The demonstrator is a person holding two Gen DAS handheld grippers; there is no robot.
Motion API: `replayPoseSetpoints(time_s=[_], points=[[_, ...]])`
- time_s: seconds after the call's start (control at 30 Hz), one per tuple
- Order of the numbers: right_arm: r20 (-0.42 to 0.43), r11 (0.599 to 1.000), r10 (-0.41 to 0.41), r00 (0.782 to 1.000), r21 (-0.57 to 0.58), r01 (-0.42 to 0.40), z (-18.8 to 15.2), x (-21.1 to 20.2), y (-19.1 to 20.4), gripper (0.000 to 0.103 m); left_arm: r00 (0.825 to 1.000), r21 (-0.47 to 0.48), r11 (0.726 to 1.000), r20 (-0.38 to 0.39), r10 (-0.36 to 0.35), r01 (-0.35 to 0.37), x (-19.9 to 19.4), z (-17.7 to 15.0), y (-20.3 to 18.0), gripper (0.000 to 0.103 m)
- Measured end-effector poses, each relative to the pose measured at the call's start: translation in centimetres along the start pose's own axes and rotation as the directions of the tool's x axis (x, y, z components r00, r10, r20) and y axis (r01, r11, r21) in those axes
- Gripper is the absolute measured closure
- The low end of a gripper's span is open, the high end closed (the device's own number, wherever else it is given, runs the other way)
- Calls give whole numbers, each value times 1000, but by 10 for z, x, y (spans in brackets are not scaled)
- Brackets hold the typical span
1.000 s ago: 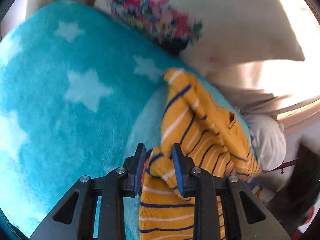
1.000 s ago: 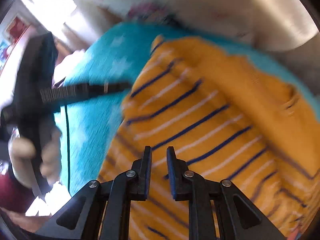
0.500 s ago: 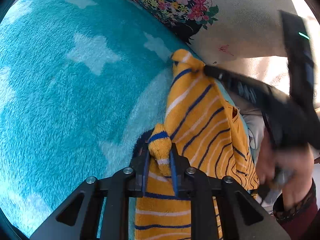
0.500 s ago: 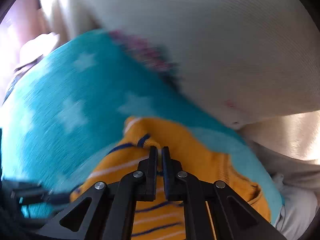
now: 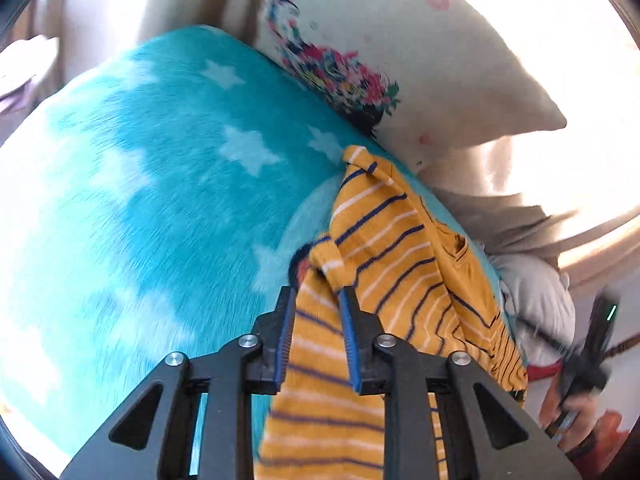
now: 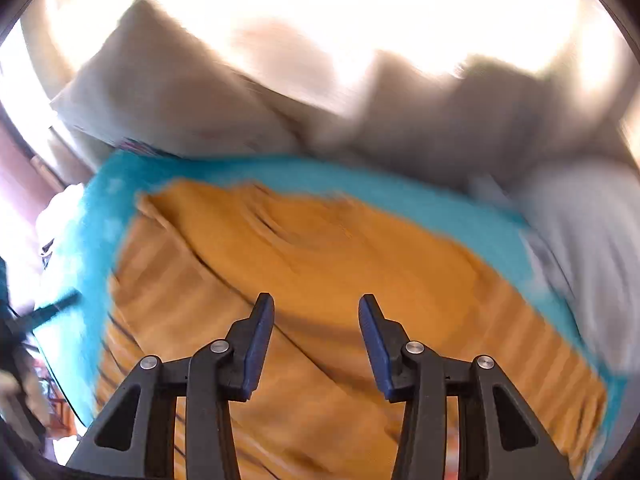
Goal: Fold small clothes
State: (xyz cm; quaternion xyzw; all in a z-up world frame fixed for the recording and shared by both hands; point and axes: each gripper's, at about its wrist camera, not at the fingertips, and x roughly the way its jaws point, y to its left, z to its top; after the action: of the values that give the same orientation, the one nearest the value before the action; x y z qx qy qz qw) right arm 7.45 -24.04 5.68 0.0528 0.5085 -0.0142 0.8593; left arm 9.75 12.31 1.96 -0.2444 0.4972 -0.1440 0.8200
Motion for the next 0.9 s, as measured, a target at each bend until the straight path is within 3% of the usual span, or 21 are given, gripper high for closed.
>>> replayPoseSetpoints(time_s=[0.07, 0.17, 0.33, 0.37, 0.4, 0.43, 0.5, 0.7, 0.83, 0.9], points=[[-31, 999, -2, 1000, 40, 3, -30, -5, -36, 55, 1000, -29, 999, 21, 23, -23, -16, -16, -4, 77], [-66, 994, 57, 996, 100, -50, -64, 0, -65, 54, 999, -82, 996, 16, 37, -36, -25, -36, -15, 77], [-102, 985, 166, 981, 69, -159, -93, 34, -60, 51, 995, -92, 991, 17, 95, -93, -38, -70, -35, 77], [-113, 982, 187, 976, 58, -181, -96, 41, -56, 57, 993, -93, 990, 31, 111, -108, -46, -76, -38, 77], [-124, 976, 217, 968, 43, -213, -97, 45, -50, 84, 991, -94, 988, 44, 128, -123, -50, -81, -40, 77], [-126, 974, 228, 965, 34, -226, -96, 48, -43, 96, 988, -98, 986, 58, 142, -136, -56, -86, -42, 77], [-116, 974, 227, 967, 11, -228, -91, 46, -39, 97, 981, -112, 980, 89, 172, -162, -72, -95, -44, 77], [51, 991, 133, 990, -7, -133, -55, 9, -76, 98, 945, -173, 952, 167, 279, -251, -113, -120, -36, 77], [-25, 998, -66, 998, -6, 66, -51, 40, -92, 98, 927, -237, 930, 181, 328, -282, -129, -132, -21, 77], [-27, 996, -82, 996, 22, 83, -53, 43, -99, 94, 918, -262, 919, 190, 348, -294, -137, -135, -14, 77]])
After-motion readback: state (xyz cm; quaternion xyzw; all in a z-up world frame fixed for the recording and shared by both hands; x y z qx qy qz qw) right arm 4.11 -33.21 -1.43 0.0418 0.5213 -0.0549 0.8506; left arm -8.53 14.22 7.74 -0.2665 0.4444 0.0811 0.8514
